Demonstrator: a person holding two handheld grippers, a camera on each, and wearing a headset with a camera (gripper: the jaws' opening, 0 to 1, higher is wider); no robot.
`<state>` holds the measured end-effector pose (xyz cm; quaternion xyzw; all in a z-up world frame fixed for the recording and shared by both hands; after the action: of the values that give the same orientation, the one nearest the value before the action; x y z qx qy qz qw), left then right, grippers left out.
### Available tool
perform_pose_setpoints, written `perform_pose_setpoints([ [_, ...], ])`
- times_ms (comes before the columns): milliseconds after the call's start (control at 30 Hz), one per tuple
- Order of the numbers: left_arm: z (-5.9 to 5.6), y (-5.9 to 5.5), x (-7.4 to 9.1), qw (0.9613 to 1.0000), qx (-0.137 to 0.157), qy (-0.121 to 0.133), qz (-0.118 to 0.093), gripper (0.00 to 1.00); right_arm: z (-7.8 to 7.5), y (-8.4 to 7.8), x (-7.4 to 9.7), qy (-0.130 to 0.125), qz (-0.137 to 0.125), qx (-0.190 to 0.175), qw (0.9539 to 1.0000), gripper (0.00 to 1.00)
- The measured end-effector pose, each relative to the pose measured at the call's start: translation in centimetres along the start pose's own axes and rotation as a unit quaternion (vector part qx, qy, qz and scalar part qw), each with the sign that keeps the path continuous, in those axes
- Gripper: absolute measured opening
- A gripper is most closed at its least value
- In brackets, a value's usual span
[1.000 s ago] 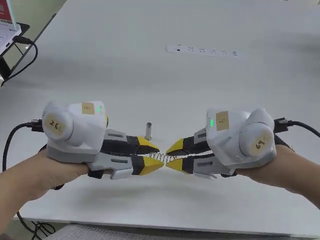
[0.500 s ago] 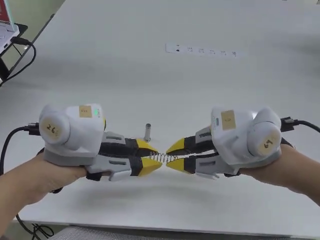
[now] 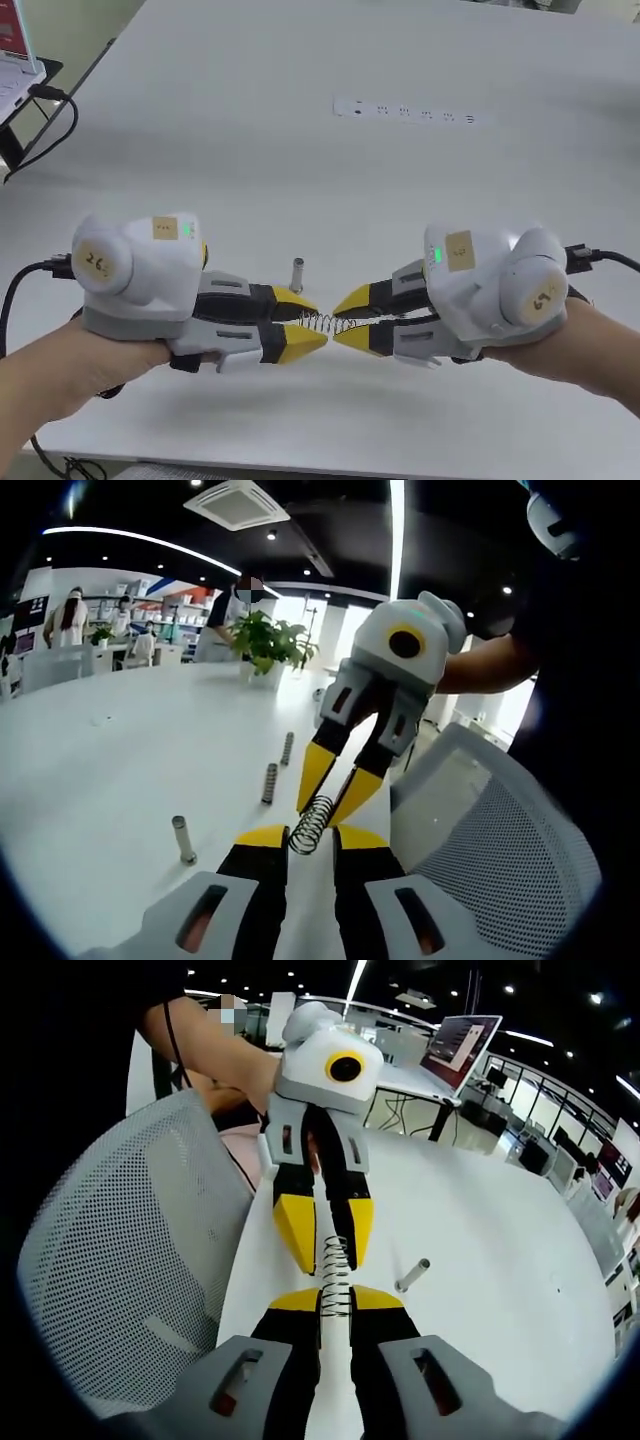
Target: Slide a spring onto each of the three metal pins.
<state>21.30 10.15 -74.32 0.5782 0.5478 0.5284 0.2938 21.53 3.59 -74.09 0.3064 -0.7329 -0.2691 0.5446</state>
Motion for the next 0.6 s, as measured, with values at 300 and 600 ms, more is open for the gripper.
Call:
perform_pose_setpoints([
  [300, 0.00, 0.01, -0.04, 1.0000, -0.008, 0.000, 0.001, 0.05, 0.18, 0.02, 0.08, 0.003, 0.001, 0.003, 1.0000, 0.07],
  [600, -0.26, 0.18, -0.05, 0.9998, -0.017, -0.005, -0.002, 0.04, 0.22, -0.07, 0.21, 0.003, -0.001, 0.002, 1.0000, 0.07],
])
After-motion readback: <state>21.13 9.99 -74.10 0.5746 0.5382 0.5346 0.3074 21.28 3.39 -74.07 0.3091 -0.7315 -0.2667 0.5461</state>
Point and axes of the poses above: the centre of the closed fingertips' face, and the gripper's own axes: x roughly backward along the fingers, z roughly to its left, y roughly out of its top, the point moved 4 cm from there along x, roughly backward along the fingers, and after that the axes turned 8 degrees about -y, right-handed, at the moved point
